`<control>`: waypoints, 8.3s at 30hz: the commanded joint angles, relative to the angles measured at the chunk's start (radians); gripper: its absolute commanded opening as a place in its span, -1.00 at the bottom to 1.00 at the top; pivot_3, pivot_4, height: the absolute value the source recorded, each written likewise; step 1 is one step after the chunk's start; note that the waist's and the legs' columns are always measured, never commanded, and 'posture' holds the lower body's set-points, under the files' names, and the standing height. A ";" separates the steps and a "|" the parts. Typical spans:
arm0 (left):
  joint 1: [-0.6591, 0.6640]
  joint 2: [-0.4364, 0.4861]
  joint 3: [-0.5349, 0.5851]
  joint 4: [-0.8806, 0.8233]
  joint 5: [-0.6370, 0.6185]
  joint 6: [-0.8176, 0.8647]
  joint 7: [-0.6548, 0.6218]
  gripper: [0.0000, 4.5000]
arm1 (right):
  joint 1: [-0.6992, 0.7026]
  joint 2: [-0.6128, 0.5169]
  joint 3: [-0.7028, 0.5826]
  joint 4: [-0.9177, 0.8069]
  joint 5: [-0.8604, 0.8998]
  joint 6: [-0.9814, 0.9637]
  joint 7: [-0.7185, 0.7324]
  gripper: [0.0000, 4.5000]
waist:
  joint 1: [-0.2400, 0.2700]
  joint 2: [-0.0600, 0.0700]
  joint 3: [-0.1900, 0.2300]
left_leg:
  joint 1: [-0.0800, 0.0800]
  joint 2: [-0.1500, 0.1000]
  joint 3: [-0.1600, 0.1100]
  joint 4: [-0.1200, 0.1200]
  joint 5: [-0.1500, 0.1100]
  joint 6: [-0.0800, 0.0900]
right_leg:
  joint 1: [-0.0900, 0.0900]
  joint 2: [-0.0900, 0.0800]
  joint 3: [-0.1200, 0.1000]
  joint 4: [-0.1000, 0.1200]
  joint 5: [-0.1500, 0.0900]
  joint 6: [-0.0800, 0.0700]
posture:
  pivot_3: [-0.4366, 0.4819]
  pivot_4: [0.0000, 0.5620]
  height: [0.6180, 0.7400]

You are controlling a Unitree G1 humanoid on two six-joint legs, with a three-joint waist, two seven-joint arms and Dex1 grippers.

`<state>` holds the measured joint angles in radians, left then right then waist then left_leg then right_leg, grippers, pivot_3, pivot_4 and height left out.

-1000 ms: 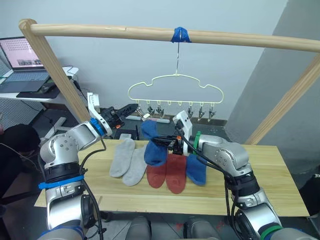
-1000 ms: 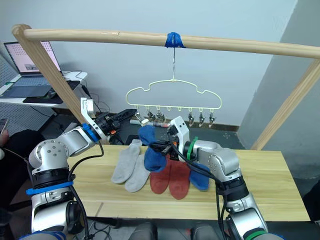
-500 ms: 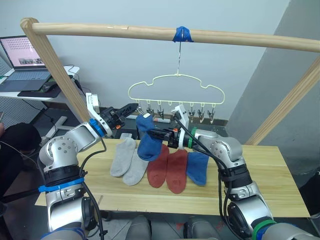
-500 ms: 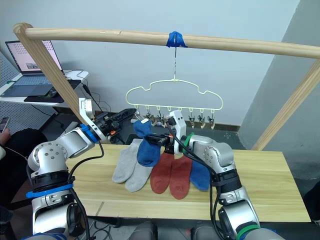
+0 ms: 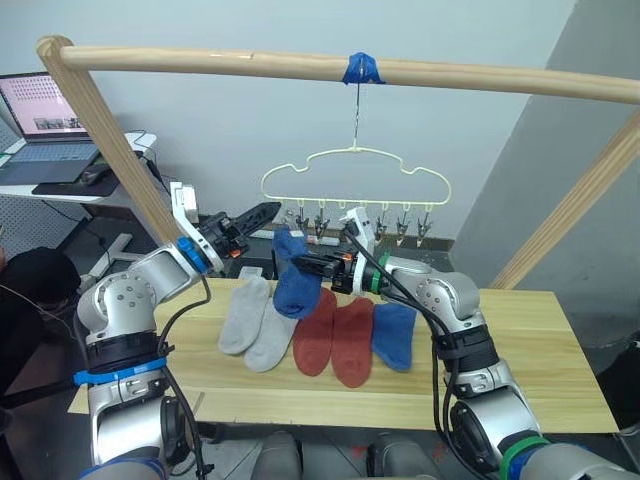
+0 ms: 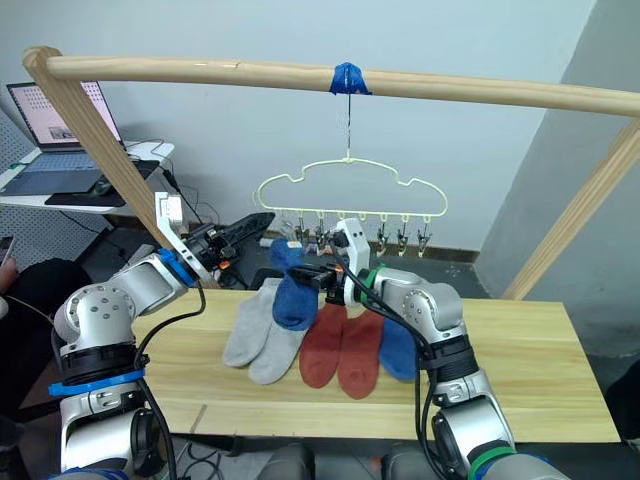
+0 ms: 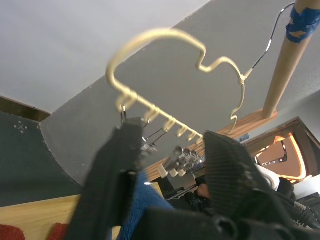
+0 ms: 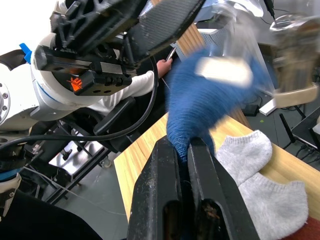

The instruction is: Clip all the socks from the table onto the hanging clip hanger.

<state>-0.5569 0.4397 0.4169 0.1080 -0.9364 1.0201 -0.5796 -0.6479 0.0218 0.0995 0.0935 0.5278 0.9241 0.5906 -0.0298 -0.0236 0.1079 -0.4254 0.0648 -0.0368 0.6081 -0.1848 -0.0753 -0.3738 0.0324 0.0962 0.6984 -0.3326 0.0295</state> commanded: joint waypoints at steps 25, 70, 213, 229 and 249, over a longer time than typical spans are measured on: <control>0.122 0.064 -0.063 -0.135 0.055 -0.075 -0.036 1.00 | 0.151 -0.085 -0.005 -0.011 -0.068 -0.106 -0.030 0.98 | 0.002 0.000 0.000 | 0.000 0.000 0.000 0.000 0.000 0.000 | 0.000 0.000 0.000 0.000 0.000 0.000 | 0.10 -0.68 1.00; -0.044 -0.274 -0.344 0.354 0.705 -1.102 0.087 -0.06 | 0.296 -0.338 -0.051 -0.505 -0.123 -0.488 -0.001 1.00 | -0.004 0.001 0.002 | 0.000 -0.001 0.003 0.000 0.000 0.000 | 0.000 0.000 0.003 -0.002 -0.002 0.004 | -0.13 -0.68 1.00; -0.271 -0.281 -0.295 0.808 0.762 -1.341 0.111 -0.21 | 0.264 -0.355 -0.012 -0.526 -0.152 -0.515 -0.023 1.00 | -0.030 0.000 0.002 | 0.000 -0.001 0.003 0.001 0.000 0.000 | 0.001 0.000 0.002 -0.001 -0.002 0.005 | -0.24 -0.65 1.00; -0.256 -0.261 -0.291 0.754 0.759 -1.296 0.091 -1.00 | 0.300 -0.354 0.029 -0.422 -0.205 -0.513 -0.035 1.00 | -0.030 0.000 0.002 | 0.000 -0.001 0.003 0.001 0.000 0.000 | 0.001 0.000 0.003 -0.001 -0.002 0.005 | -0.17 -0.64 1.00; -0.007 -0.083 -0.276 0.128 0.619 -0.705 -0.020 -1.00 | 0.143 -0.305 0.232 0.599 -0.599 -0.694 -0.015 0.92 | -0.038 0.001 0.002 | 0.004 0.000 0.002 0.001 0.000 0.000 | 0.004 0.000 0.002 0.001 0.000 0.000 | 0.03 -0.66 1.00</control>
<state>-0.5665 0.3436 0.1238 0.2790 -0.3080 0.3036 -0.6121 -0.5027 -0.2858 0.3360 0.6925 -0.0620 0.2496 0.5636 -0.0674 -0.0227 0.1099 -0.4208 0.0644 -0.0349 0.6088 -0.1846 -0.0754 -0.3696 0.0324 0.0984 0.6993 -0.3322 0.0293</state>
